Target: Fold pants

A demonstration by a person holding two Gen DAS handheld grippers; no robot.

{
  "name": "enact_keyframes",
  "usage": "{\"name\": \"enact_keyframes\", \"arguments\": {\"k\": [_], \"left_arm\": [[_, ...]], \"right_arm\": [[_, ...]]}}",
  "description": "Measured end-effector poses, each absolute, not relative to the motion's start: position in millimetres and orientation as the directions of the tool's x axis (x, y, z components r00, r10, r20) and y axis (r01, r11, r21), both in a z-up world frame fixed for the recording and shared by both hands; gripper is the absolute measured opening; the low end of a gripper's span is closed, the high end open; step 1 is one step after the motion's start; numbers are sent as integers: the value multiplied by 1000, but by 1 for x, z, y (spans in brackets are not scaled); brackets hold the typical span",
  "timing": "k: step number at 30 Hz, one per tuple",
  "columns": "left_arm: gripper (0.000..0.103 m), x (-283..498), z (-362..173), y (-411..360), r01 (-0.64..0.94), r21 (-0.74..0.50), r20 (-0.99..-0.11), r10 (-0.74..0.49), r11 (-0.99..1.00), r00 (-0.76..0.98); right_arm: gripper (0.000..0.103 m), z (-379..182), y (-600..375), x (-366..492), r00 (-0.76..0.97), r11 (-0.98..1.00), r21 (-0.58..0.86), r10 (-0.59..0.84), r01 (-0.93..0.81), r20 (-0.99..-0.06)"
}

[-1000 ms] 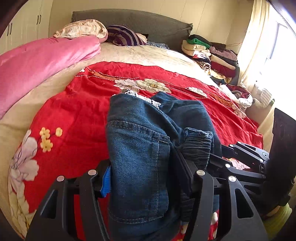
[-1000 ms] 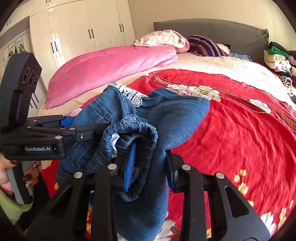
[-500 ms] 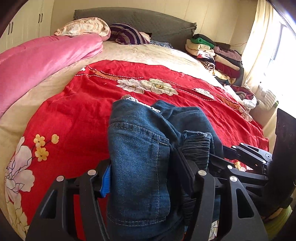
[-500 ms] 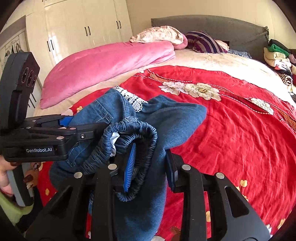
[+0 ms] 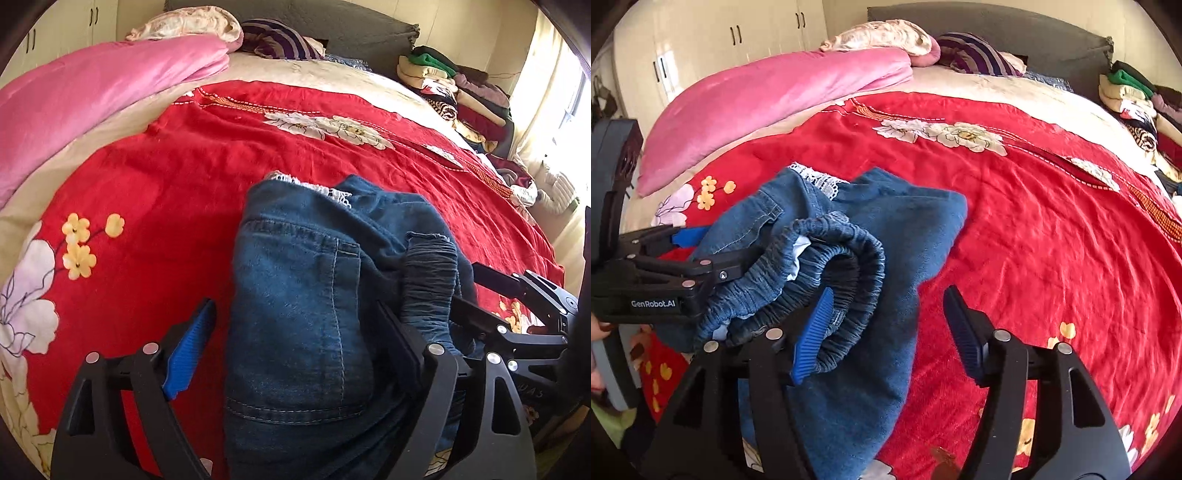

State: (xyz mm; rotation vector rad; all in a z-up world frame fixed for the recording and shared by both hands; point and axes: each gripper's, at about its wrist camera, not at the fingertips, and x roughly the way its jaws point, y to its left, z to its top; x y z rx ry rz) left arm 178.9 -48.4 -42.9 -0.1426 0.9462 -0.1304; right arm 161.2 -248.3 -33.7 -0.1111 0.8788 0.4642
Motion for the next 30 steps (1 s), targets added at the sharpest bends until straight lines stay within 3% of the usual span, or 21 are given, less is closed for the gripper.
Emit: {"name": "enact_keyframes", "arguments": {"k": [11, 14, 19, 30], "left_arm": [[88, 172, -36, -45, 40, -172, -789, -162, 984, 592], [95, 171, -34, -44, 32, -164, -788, -150, 986, 597], [97, 167, -29, -40, 21, -157, -785, -138, 987, 604], [98, 153, -14, -33, 2, -145, -764, -113, 989, 635]], "right_arm": [[70, -29, -254, 158, 562, 908, 98, 333, -406, -757], [74, -28, -254, 156, 569, 911, 94, 328, -401, -754], [83, -22, -256, 151, 591, 916, 76, 315, -393, -743], [92, -10, -264, 146, 628, 930, 74, 300, -360, -718]]}}
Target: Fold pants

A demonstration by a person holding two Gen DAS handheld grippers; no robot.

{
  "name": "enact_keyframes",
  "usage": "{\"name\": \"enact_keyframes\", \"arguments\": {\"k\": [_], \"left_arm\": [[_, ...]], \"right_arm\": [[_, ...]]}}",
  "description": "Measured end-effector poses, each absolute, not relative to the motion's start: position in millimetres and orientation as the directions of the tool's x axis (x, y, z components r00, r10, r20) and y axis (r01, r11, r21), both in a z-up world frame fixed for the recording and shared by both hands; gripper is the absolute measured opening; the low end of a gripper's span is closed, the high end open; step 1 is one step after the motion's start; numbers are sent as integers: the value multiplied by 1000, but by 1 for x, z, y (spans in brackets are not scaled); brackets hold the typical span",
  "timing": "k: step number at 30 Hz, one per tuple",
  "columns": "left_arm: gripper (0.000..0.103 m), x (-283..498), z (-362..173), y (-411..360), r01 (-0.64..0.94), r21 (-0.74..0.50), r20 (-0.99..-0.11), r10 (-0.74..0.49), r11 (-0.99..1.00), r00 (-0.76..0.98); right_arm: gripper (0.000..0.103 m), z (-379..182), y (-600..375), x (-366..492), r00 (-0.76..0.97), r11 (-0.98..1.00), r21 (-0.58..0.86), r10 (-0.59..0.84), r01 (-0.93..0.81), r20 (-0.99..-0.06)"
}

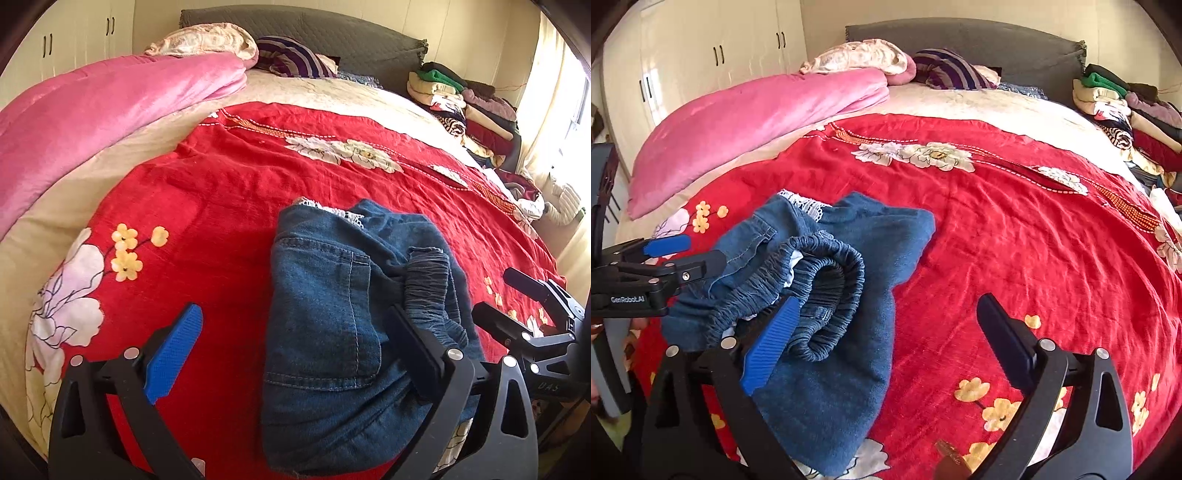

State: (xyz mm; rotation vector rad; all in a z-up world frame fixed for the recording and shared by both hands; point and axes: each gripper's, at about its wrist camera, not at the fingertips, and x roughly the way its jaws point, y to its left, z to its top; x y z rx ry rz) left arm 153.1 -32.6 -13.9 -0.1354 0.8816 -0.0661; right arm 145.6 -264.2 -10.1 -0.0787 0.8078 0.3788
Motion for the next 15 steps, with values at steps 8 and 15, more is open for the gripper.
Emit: {"name": "enact_keyframes", "arguments": {"k": [8, 15], "left_arm": [[98, 146, -8, -31, 0, -130, -760, -100, 991, 643], [98, 137, 1, -30, -4, -120, -746, -88, 993, 660]], "right_arm": [[93, 4, -264, 137, 655, 929, 69, 309, -365, -690], [94, 15, -264, 128, 677, 928, 57, 309, -368, -668]]}}
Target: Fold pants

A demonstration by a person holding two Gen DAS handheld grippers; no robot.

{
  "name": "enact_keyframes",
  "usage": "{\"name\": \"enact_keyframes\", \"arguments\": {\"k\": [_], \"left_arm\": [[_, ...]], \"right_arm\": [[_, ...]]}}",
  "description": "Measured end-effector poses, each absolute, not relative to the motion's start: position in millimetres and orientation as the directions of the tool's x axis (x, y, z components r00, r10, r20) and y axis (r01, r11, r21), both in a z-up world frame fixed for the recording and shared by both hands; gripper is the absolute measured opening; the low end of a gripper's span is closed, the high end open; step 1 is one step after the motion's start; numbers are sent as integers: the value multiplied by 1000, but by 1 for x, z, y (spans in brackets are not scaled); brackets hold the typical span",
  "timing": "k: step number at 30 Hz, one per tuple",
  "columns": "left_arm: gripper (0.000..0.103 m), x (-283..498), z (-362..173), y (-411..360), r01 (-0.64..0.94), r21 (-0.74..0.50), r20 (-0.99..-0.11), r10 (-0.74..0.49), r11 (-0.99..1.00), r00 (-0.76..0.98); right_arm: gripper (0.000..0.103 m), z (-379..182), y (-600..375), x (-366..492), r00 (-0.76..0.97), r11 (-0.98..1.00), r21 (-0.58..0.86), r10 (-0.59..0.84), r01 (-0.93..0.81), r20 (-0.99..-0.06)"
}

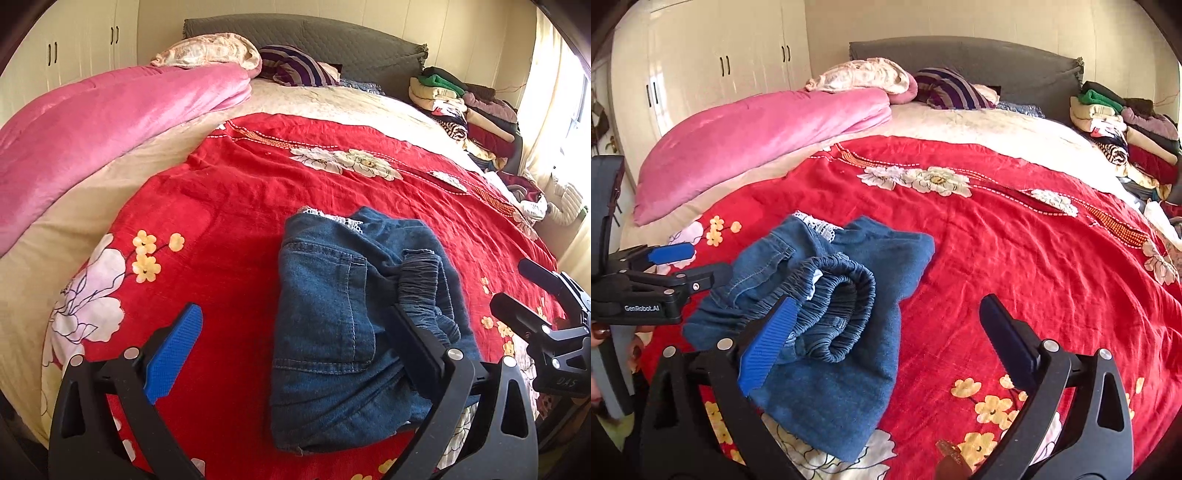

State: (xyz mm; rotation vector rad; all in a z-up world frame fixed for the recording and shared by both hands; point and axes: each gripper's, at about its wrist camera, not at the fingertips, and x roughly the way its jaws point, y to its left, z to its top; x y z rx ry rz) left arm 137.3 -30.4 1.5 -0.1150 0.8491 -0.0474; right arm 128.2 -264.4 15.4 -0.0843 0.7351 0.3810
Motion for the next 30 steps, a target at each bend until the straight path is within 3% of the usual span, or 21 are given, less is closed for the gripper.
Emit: {"name": "enact_keyframes", "arguments": {"k": [30], "left_arm": [[98, 72, 42, -43, 59, -90, -668, -104, 994, 737]], "right_arm": [[94, 57, -275, 73, 740, 928, 59, 332, -369, -585]]}}
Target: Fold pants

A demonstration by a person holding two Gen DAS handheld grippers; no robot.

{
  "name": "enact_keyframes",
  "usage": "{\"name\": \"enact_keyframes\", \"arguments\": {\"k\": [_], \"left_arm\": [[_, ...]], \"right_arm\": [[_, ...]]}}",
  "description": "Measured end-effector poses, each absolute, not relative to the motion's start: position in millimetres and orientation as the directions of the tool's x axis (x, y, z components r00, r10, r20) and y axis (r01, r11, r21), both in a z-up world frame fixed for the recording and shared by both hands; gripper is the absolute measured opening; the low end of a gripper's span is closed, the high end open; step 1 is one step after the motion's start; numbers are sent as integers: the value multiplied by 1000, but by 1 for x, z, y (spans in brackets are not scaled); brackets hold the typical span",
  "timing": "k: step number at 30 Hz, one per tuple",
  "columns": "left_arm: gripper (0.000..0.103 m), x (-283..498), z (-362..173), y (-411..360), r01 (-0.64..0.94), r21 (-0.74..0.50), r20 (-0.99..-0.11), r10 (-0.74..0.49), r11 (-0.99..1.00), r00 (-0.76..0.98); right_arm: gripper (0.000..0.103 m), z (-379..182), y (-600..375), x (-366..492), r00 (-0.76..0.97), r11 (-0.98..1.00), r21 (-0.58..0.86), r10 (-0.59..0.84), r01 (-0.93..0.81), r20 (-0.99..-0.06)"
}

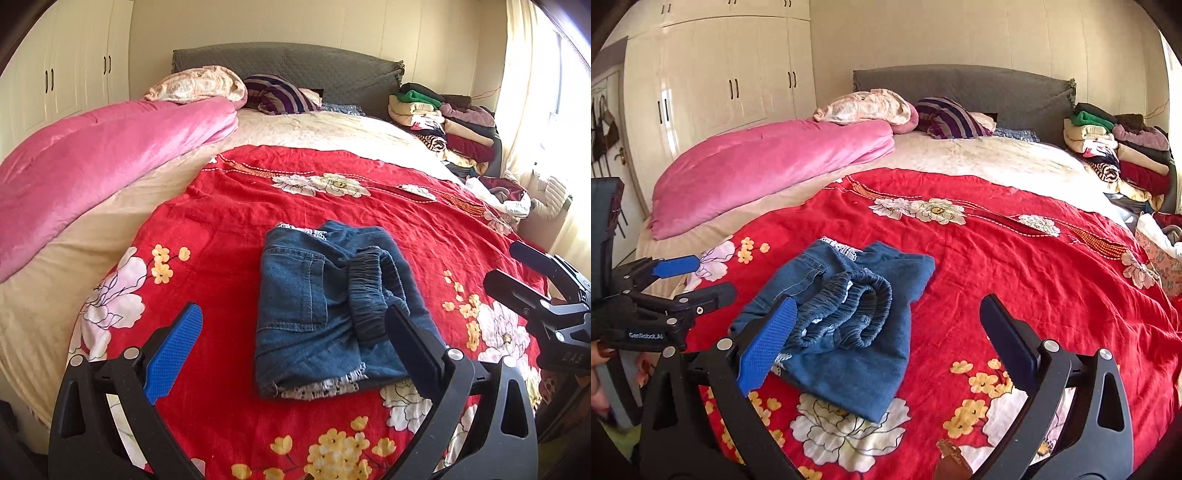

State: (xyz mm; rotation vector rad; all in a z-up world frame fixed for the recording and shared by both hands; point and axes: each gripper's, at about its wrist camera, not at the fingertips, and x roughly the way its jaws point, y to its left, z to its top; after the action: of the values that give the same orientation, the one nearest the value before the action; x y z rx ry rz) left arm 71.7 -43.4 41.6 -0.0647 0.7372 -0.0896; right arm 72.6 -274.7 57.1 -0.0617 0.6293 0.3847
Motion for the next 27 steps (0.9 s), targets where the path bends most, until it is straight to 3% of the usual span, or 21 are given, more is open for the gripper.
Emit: {"name": "enact_keyframes", "arguments": {"k": [27], "left_arm": [[98, -6, 48, -34, 72, -75, -627, -103, 995, 772]], "right_arm": [[94, 67, -288, 4, 770, 935, 66, 326, -350, -549]]}}
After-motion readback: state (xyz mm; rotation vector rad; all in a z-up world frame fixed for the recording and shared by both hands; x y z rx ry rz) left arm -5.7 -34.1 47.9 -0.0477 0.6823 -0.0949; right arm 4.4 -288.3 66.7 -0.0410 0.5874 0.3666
